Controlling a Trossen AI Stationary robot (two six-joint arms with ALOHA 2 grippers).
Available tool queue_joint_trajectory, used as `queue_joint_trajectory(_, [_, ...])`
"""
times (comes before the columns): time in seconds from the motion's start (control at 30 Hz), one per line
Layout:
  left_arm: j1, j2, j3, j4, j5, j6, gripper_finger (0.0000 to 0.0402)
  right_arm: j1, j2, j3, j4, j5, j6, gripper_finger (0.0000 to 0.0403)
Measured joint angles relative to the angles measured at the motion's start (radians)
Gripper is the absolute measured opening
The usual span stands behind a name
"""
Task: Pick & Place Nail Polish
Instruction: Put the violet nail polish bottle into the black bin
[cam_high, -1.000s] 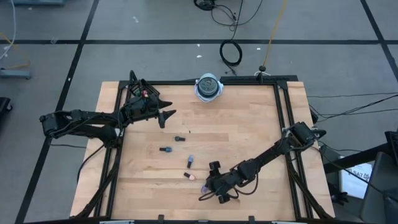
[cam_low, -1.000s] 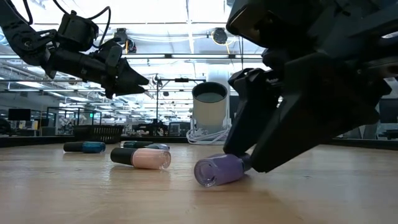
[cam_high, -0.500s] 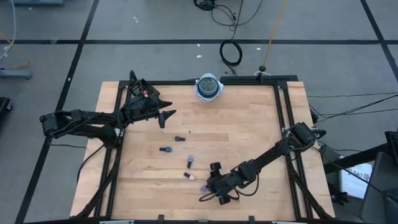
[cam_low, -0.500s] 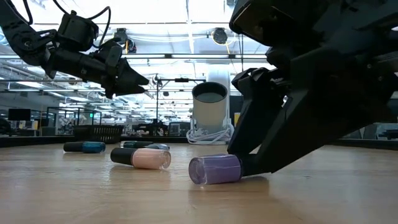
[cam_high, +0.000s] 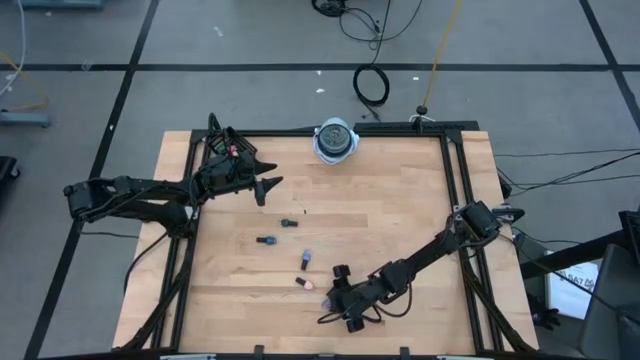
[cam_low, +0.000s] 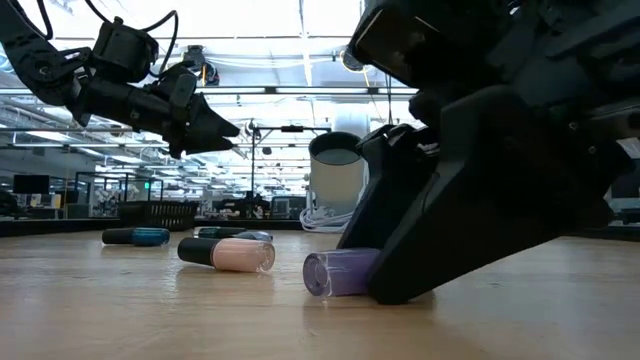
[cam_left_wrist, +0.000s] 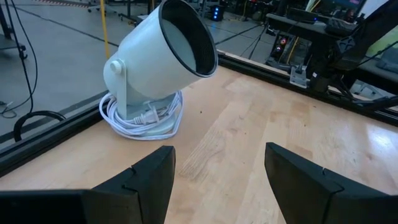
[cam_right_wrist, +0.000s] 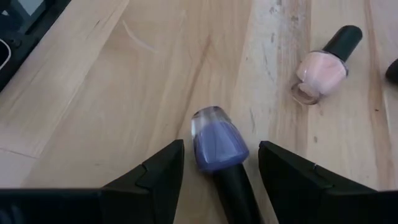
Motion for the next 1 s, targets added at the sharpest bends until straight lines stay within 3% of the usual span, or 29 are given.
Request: queue_joint_trajectory(1.0, [0.000, 0.000, 0.000, -0.003, 0.000, 0.000, 0.0244, 0.000, -0.005, 0.000, -0.101, -0.028, 0.052, 0.0196])
